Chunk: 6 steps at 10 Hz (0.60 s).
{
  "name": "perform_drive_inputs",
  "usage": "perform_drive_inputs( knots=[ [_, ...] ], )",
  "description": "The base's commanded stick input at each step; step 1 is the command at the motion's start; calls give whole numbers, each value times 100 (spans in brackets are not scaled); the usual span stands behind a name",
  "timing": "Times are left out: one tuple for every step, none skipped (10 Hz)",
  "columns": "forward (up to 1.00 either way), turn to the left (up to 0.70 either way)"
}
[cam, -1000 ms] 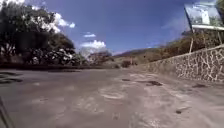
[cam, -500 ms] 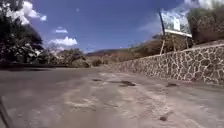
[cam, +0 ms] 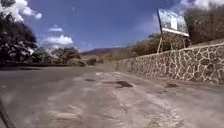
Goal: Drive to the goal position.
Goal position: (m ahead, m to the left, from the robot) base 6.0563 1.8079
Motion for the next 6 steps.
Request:
perform_drive_inputs(
  knots=[
    [70,-11],
    [70,-7],
    [70,-2],
    [70,0],
    [70,0],
    [70,0]
  ],
)
